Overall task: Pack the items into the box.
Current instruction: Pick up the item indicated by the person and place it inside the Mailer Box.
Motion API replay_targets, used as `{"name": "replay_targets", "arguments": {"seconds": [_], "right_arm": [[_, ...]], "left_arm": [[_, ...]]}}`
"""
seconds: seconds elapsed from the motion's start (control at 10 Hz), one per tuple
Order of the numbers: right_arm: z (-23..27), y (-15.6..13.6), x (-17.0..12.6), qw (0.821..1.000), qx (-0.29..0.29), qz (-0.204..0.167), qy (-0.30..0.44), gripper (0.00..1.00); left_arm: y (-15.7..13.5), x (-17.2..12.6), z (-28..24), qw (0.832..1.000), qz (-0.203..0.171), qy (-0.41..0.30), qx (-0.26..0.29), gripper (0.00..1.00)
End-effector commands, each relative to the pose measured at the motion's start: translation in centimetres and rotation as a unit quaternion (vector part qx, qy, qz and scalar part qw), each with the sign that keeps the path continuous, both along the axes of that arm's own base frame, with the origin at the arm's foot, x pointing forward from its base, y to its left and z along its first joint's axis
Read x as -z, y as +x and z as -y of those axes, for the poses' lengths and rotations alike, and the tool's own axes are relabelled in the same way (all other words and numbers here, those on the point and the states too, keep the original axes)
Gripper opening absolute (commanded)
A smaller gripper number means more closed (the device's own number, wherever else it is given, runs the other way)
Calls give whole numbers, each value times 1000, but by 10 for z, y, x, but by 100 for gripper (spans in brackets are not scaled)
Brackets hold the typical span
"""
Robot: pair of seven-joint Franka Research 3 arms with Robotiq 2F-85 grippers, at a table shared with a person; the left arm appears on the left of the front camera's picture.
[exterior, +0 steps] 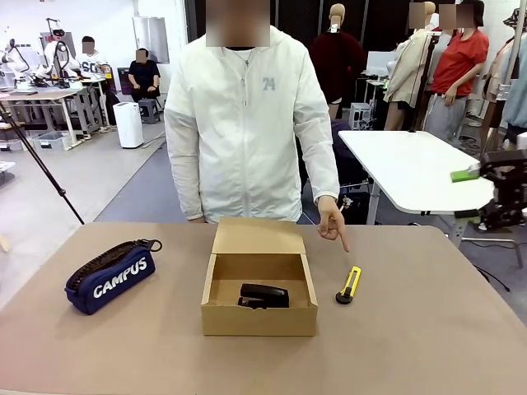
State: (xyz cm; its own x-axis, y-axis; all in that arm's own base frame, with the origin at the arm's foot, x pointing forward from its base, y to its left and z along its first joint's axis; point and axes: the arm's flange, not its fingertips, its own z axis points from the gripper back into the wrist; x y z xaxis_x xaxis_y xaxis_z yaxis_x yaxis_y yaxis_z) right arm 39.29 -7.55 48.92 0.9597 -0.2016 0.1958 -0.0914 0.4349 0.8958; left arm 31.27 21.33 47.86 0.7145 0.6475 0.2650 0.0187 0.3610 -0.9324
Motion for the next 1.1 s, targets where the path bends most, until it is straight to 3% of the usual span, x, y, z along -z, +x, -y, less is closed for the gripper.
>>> {"name": "replay_targets", "arguments": {"seconds": [0.0,0.1,0.3,0.4,0.6,0.7,0.8,1.0], "right_arm": [[-59,60,-7,975,-83,-97,-181,100],[-83,74,-2,955,-105,-123,-249,100],[-153,102,17,876,-136,-167,-431,100],[-184,113,31,838,-115,-170,-506,100],[-215,121,52,797,-97,-161,-574,100],[-222,122,56,803,-73,-144,-574,100],[-211,109,57,850,-97,-149,-495,100],[-211,109,57,850,-97,-149,-495,100]], "left_arm": [[0,-2,0,1000,9,-6,0,100],[0,-2,0,1000,9,-6,0,100],[0,-2,0,1000,9,-6,0,100],[0,-2,0,1000,9,-6,0,100],[0,-2,0,1000,9,-6,0,100],[0,-2,0,1000,9,-6,0,100],[0,-2,0,1000,9,-6,0,100],[0,-2,0,1000,9,-6,0,100]]}}
